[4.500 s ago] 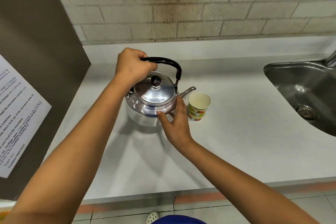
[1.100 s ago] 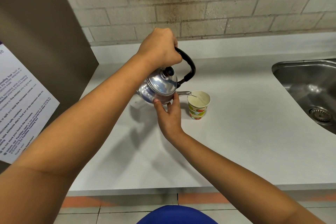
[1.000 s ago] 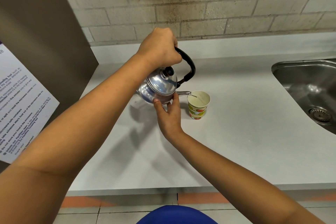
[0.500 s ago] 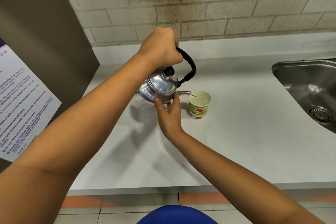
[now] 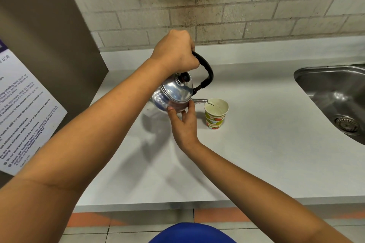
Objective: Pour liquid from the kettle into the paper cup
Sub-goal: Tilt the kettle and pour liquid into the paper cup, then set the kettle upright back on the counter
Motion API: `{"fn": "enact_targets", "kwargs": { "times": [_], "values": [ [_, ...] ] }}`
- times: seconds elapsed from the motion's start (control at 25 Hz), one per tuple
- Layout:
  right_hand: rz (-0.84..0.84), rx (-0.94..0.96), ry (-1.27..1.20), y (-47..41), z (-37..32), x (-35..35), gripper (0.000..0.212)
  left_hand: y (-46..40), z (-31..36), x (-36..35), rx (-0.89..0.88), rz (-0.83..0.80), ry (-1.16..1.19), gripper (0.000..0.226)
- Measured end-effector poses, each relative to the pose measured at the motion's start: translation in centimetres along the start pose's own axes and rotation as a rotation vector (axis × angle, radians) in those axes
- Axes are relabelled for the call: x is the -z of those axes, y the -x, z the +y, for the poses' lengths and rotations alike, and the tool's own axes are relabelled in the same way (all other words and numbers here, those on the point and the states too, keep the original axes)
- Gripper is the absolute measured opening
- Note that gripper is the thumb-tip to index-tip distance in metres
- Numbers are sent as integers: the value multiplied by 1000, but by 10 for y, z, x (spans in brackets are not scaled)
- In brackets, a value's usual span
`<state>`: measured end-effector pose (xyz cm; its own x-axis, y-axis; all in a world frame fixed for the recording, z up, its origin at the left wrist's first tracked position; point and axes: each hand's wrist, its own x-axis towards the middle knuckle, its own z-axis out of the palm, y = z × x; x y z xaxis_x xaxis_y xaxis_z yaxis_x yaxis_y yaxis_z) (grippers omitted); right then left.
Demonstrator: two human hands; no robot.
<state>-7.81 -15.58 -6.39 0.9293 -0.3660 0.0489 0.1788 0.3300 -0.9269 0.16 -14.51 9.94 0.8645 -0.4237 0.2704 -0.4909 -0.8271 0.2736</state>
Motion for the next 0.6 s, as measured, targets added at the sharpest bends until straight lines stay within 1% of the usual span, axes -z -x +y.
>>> {"fn": "enact_targets", "kwargs": {
  "times": [0.24,0.36,0.48,0.6],
  "values": [
    [15,-16,53,0,1,2,64,1,-10,-3,38,-1,42,9],
    [10,-9,118,-1,3,3,65,2,-18,-4,74,10,75,14],
    [-11,-25,186,-3,2,6,67,3,-30,-5,120,26,140,7],
    [-11,-57,282,-6,-1,9,73,5,-42,-4,182,39,203,16]
  ]
}}
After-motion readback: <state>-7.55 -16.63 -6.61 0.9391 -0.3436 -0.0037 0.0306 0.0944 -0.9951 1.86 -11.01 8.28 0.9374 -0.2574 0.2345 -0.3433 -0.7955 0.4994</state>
